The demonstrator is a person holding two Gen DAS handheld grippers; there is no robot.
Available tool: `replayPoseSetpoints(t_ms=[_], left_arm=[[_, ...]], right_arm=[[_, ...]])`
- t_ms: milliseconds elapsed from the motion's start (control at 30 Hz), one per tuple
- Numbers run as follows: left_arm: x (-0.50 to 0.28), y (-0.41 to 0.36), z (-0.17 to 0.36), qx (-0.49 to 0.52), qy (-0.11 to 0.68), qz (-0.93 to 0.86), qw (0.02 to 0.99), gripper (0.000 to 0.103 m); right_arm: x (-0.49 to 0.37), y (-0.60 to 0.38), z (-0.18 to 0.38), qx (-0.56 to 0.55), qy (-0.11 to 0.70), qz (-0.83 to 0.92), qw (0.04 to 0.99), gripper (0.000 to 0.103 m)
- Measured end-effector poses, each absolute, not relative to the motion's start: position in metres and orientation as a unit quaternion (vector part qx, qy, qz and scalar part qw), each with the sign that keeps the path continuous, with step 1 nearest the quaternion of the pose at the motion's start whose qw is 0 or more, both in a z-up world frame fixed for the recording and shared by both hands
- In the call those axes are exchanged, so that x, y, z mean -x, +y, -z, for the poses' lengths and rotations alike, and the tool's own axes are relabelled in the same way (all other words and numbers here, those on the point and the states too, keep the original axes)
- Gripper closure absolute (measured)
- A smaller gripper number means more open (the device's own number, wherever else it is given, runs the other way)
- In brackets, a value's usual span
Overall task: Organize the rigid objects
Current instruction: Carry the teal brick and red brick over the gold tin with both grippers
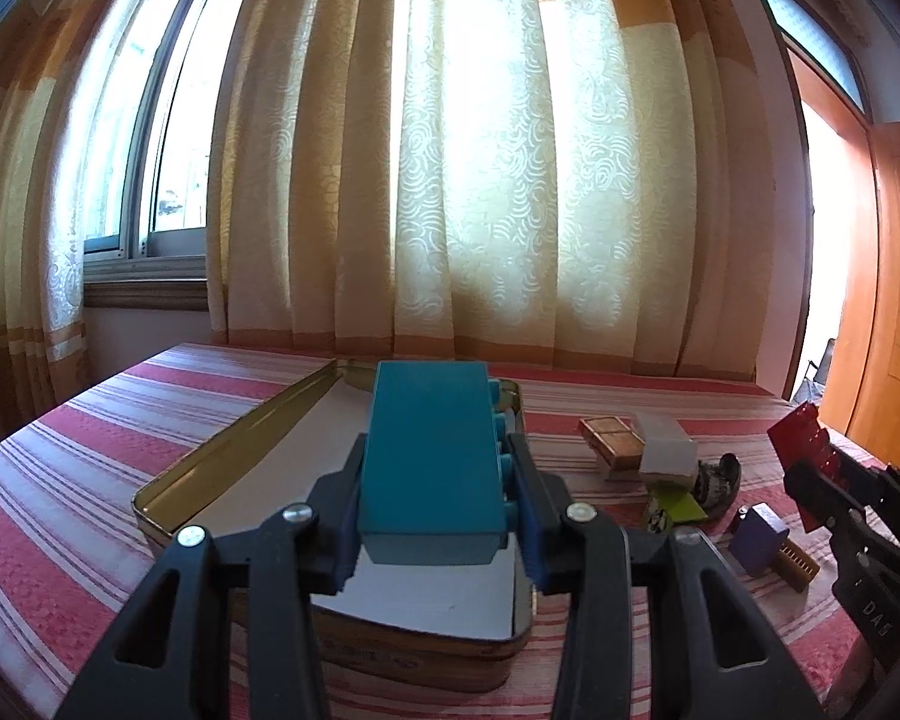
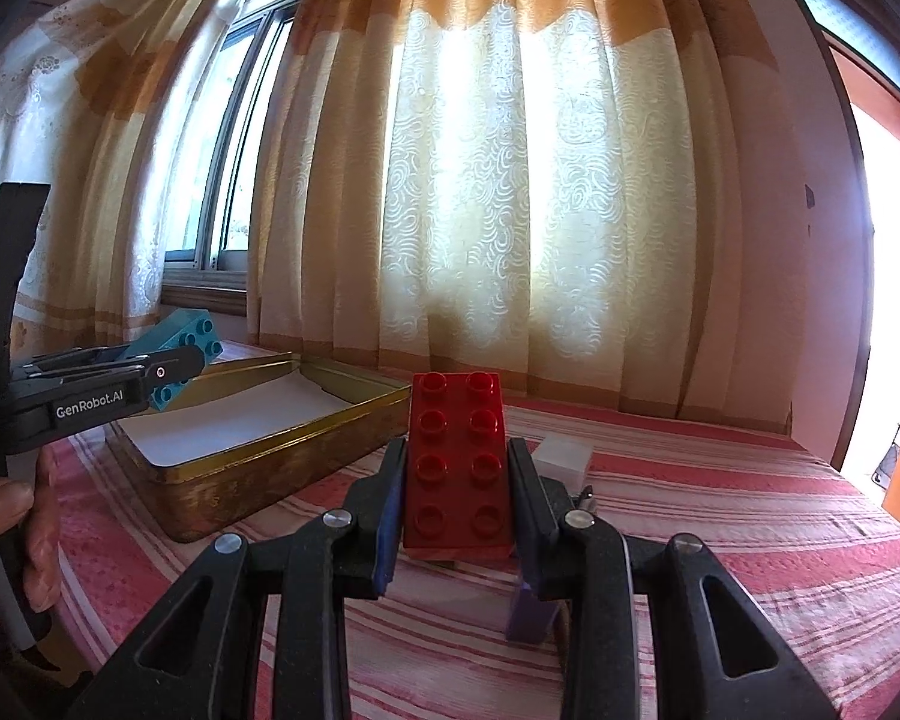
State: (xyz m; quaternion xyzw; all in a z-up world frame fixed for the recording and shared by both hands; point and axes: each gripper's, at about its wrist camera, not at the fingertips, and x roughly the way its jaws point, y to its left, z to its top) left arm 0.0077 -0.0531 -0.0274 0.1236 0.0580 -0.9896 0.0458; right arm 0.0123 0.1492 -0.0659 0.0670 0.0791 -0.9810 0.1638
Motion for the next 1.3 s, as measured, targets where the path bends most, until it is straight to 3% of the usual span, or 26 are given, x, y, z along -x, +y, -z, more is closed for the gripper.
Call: replayPoseSetpoints(t_ms=[1300], left_arm=[[-0.008,-0.077,0.029,-0.136,0.068,0.986,0.067,0.062]], right_arm=[[-0.015,0.099,0.068,-0.082,0.101,0.967,0.22,0.069]])
